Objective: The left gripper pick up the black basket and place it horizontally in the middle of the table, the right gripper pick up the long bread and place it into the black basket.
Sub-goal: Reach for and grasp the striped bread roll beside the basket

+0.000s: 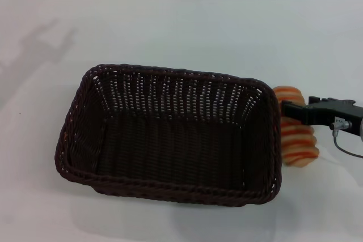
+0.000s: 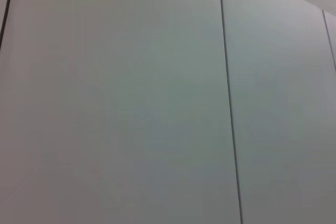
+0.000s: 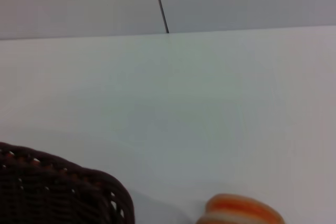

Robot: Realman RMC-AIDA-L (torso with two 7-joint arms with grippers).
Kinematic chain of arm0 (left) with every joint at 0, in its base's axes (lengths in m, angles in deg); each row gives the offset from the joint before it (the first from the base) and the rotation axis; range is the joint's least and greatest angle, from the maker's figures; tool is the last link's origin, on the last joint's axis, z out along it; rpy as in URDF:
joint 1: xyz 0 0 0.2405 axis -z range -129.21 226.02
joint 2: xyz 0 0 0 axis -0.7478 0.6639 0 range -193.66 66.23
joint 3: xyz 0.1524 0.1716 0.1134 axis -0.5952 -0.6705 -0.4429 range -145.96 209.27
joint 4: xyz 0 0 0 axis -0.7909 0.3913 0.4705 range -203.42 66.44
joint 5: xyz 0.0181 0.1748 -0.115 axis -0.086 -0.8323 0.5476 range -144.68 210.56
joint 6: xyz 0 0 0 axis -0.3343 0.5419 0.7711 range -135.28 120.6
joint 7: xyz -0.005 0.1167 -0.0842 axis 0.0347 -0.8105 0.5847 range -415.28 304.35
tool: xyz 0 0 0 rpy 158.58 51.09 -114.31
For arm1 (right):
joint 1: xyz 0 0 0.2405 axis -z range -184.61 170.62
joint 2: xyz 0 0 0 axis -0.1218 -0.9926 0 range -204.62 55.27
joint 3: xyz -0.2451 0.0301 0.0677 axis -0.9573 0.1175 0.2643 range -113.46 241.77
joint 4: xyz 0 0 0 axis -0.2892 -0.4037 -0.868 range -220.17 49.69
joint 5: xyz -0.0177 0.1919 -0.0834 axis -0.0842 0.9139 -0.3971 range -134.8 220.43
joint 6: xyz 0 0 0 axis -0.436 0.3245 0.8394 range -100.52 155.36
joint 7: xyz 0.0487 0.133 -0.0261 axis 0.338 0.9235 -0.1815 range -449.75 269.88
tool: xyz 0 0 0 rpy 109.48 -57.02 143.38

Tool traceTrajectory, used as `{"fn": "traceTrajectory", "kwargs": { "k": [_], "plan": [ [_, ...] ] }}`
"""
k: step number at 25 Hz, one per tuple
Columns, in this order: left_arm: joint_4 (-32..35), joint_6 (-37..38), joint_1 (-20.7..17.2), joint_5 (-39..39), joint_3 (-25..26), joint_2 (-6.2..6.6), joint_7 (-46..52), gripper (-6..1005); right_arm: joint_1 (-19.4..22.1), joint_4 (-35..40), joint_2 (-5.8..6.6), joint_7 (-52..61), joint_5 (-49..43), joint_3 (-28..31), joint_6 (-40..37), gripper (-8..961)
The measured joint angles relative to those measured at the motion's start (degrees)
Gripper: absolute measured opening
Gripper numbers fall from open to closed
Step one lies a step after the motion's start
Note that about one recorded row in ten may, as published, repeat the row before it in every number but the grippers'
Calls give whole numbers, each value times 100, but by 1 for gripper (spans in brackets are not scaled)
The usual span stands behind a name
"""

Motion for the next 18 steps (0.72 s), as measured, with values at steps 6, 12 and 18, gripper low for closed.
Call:
{"fn": "traceTrajectory", "kwargs": {
  "k": [6,12,18],
  "plan": [
    [0,-63,-26,52,10,1,0,528,-172,262,-6,10,1,26,53,616],
    [0,-87,-37,106,16,1,0,528,-221,299,-8,20,1,15,78,612],
    [1,-117,-41,136,15,-5,0,528,-255,371,-9,26,1,19,96,609]
  ]
}}
